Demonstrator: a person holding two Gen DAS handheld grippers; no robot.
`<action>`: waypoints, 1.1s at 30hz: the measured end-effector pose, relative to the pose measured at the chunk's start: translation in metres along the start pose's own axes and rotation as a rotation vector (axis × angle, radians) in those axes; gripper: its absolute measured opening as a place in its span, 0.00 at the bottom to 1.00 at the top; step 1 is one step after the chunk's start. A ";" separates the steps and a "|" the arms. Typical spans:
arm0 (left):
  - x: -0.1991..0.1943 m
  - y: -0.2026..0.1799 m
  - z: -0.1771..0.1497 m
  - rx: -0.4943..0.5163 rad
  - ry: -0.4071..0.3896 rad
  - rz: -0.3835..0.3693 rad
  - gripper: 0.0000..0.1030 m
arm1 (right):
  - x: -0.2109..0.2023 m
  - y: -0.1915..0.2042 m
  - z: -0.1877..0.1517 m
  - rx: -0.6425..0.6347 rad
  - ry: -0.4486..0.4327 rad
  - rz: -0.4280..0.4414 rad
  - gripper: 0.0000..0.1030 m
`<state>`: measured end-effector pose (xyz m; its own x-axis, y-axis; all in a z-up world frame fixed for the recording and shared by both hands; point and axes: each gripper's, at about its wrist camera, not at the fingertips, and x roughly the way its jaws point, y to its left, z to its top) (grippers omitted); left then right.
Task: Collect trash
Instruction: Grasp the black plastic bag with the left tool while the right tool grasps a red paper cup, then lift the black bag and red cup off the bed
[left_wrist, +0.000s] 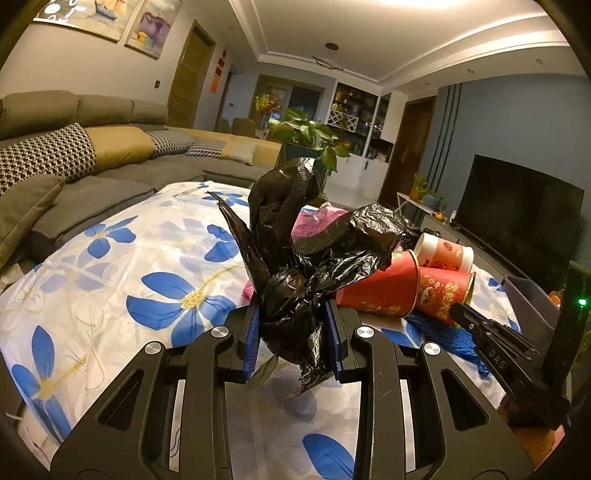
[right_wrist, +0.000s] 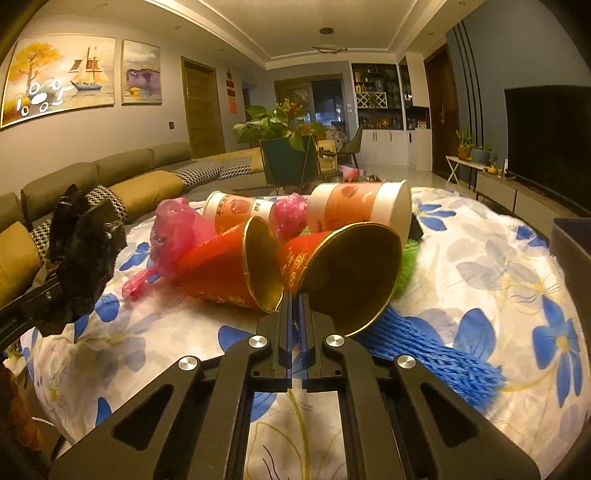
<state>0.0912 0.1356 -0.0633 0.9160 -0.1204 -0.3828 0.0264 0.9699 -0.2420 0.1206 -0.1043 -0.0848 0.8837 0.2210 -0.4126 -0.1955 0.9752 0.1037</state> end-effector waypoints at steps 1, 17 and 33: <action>0.000 -0.001 0.001 0.000 -0.001 0.000 0.28 | -0.003 0.000 0.000 -0.006 -0.005 -0.004 0.04; -0.002 -0.017 0.002 0.036 -0.014 -0.040 0.28 | -0.049 -0.015 0.008 -0.034 -0.087 -0.037 0.04; -0.001 -0.040 -0.005 0.074 0.016 -0.084 0.28 | -0.062 -0.029 -0.007 -0.002 -0.061 -0.050 0.04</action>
<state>0.0870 0.0959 -0.0575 0.9028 -0.2045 -0.3782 0.1325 0.9692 -0.2077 0.0686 -0.1466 -0.0690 0.9167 0.1708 -0.3614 -0.1509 0.9851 0.0827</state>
